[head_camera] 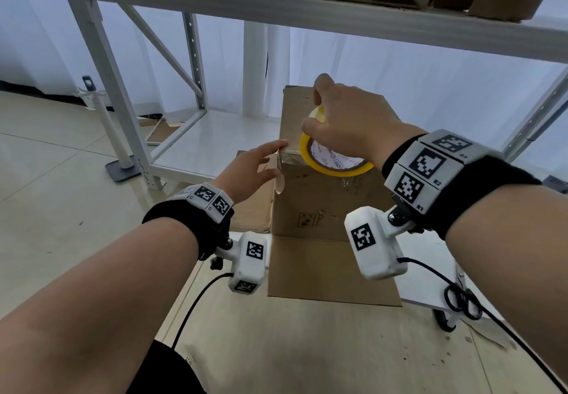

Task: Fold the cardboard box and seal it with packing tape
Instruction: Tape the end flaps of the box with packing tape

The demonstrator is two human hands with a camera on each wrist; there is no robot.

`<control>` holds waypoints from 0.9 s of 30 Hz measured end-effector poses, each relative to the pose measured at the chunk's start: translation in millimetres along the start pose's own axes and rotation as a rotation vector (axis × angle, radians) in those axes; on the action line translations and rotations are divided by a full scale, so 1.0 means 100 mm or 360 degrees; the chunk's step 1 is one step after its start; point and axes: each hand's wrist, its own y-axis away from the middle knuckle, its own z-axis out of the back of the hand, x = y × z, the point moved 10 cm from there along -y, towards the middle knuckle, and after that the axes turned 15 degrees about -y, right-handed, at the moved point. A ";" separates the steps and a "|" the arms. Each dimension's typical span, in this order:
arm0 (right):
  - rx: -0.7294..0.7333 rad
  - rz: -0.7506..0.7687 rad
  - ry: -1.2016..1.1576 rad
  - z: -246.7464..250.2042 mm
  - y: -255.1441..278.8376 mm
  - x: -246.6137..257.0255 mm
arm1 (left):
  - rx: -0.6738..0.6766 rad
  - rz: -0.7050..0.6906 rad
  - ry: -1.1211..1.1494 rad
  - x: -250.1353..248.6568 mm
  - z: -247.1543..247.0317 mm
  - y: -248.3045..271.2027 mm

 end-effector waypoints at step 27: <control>-0.0066 0.0032 -0.0305 0.05 0.01 -0.08 | -0.0287 -0.0222 -0.0643 -0.13 0.14 -0.09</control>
